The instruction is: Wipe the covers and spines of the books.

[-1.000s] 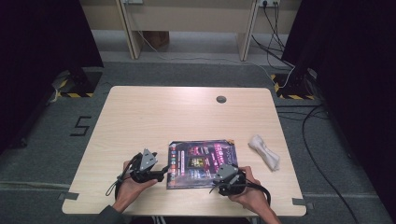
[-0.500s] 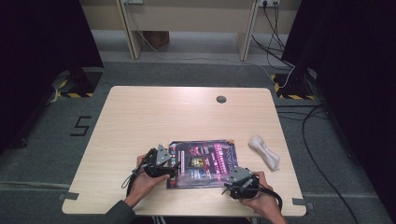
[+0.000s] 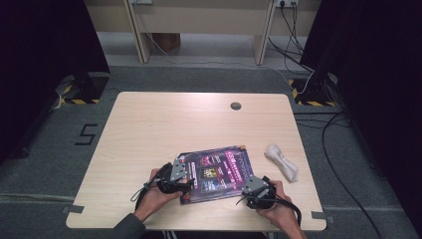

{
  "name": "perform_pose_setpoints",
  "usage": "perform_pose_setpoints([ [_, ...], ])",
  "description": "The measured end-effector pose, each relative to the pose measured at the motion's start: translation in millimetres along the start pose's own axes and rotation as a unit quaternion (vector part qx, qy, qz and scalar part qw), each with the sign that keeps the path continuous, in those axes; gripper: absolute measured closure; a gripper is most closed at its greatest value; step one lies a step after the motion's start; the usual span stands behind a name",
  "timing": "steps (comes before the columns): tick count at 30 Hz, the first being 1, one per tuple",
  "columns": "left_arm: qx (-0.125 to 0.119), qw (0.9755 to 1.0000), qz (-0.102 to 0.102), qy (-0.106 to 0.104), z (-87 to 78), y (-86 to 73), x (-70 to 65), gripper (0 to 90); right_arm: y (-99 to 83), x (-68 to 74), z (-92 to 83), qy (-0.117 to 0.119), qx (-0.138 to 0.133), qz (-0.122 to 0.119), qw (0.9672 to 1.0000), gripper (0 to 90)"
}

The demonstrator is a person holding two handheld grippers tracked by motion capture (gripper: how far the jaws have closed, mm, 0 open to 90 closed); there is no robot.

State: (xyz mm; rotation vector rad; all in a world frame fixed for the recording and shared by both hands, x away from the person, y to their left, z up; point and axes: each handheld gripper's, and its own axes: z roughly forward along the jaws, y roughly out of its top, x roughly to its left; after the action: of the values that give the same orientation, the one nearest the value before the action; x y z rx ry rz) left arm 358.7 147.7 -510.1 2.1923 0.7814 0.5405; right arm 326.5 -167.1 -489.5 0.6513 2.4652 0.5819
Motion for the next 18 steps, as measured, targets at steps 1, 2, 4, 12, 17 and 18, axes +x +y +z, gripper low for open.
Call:
perform_pose_setpoints([
  [1, 0.001, 0.9999, -0.008, -0.008, -1.3, -1.2, -0.1, 38.0, 0.7, -1.6, 1.2, -0.002, 0.003, 0.003, 1.0, 42.5],
  [2, 0.0, 0.9998, -0.012, -0.016, -2.3, -2.4, -0.7, 39.0, 1.8, -4.0, 2.9, -0.003, 0.002, 0.001, 1.0, 42.4],
  [4, -0.002, 0.9998, -0.01, -0.017, -4.9, -4.1, -4.2, 42.2, 3.7, -8.9, 6.0, -0.004, 0.005, 0.007, 0.9999, 41.9],
  [12, -0.009, 0.9993, -0.03, -0.023, -10.2, -8.4, -17.8, 51.4, 14.3, -27.4, 19.7, -0.02, 0.014, 0.016, 0.9996, 39.2],
  [17, 0.003, 0.9989, -0.039, -0.026, -11.4, -6.7, -18.9, 45.8, 22.4, -38.1, 32.9, -0.039, 0.01, 0.021, 0.999, 39.5],
  [18, 0.012, 0.999, -0.036, -0.025, -11.6, -4.9, -17.8, 42.0, 23.8, -39.1, 34.2, -0.047, 0.009, 0.022, 0.9986, 39.4],
])
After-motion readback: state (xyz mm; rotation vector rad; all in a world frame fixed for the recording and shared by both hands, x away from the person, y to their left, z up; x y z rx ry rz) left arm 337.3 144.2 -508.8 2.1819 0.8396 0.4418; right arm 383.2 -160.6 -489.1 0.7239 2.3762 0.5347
